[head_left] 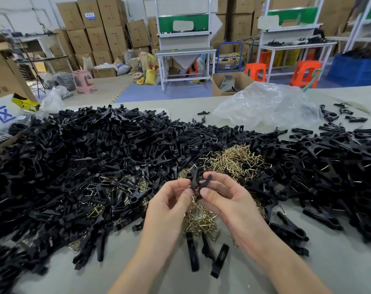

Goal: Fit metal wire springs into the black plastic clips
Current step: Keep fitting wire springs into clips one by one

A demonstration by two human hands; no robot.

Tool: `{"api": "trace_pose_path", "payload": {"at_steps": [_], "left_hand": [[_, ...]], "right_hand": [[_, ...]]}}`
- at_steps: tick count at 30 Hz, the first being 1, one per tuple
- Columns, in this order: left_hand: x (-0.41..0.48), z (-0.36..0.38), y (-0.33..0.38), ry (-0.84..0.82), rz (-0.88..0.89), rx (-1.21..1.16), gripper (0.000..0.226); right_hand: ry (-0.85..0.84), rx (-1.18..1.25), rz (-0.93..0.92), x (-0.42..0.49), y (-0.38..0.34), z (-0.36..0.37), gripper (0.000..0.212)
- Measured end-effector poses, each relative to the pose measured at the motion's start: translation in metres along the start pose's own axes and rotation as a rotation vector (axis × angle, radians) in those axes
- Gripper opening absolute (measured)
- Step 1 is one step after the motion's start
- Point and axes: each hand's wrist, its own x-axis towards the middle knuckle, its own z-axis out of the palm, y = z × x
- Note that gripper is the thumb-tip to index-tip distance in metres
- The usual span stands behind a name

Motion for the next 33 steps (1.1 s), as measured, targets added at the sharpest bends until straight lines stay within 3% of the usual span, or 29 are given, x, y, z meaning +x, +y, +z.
{"api": "trace_pose_path", "payload": {"at_steps": [33], "left_hand": [[-0.0003, 0.0033, -0.0038, -0.037, 0.037, -0.038, 0.014]], "right_hand": [[0.051, 0.159, 0.033, 0.0063, 0.0048, -0.0031, 0.028]]}}
